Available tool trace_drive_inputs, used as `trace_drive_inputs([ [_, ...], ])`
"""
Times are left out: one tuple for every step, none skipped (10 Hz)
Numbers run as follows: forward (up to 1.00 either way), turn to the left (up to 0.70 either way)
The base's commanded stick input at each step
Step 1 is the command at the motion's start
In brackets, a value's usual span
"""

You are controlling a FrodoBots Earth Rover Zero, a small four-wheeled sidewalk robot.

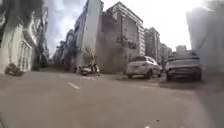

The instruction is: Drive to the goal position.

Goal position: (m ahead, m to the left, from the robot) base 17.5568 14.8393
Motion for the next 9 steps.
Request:
trace_drive_inputs([
  [0.85, 0.0],
  [0.85, 0.0],
  [0.85, 0.0],
  [0.85, 0.0],
  [0.85, 0.0],
  [0.85, 0.0],
  [0.85, 0.0],
  [0.85, 0.0],
  [0.85, 0.0],
])
